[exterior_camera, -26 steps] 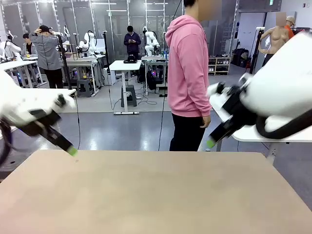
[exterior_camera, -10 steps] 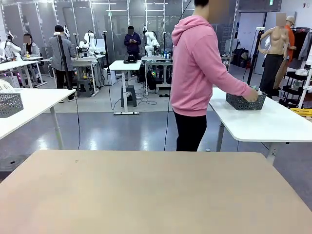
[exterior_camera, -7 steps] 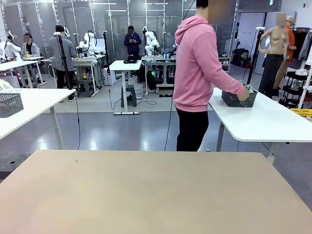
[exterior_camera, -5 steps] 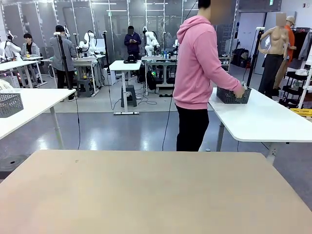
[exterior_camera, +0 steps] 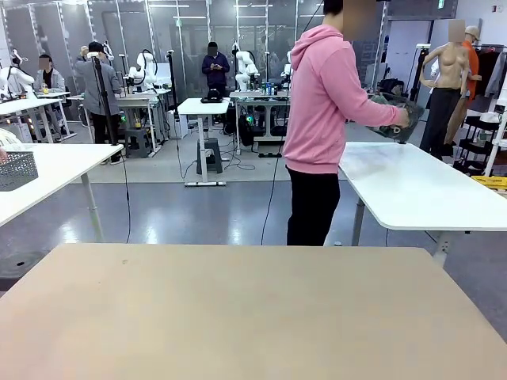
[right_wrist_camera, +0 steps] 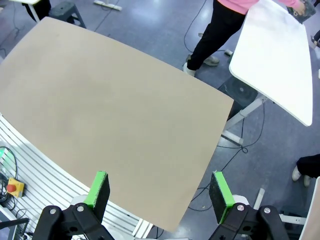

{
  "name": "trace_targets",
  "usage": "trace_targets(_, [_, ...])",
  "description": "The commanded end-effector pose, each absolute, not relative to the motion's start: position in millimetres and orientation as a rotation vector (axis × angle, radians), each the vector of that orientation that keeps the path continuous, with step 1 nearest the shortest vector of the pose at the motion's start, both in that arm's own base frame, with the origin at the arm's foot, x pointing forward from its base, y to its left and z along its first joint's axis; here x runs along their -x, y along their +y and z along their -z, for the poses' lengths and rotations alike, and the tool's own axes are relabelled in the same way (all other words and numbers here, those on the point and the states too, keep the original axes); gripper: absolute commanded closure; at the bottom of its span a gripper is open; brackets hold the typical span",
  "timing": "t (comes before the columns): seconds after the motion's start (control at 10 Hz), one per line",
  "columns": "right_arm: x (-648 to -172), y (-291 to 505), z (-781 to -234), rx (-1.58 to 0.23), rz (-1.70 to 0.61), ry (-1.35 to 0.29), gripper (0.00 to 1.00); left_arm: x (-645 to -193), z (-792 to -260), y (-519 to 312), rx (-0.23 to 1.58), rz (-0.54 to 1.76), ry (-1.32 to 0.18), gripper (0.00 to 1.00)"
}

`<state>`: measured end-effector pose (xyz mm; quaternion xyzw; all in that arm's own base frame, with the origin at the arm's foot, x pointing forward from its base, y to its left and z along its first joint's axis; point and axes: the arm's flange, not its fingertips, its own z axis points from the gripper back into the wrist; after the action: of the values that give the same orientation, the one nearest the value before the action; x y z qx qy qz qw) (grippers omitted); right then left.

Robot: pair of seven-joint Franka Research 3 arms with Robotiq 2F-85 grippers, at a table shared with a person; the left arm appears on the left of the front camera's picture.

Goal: Fold the towels and place them in the basket.
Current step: When a person lays out a Towel with hook on the table, fold it in half twice.

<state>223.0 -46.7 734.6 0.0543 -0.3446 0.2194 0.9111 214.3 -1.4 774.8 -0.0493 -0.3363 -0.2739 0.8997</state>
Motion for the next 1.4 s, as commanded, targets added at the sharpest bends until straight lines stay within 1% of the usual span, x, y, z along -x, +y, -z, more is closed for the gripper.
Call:
trace_targets(0.0, [-222.5,-47.5,-735.0,-0.115,-0.446,-0.713,0.0,-212.3,-777.4,-2.2,0.092,0.571,-0.696,0.0])
trace_targets(1.3, [-222.5,-47.5,-735.0,-0.115,-0.446,-0.713,0.0,-212.3,-777.4,-2.2,0.092,0.571,-0.696,0.0])
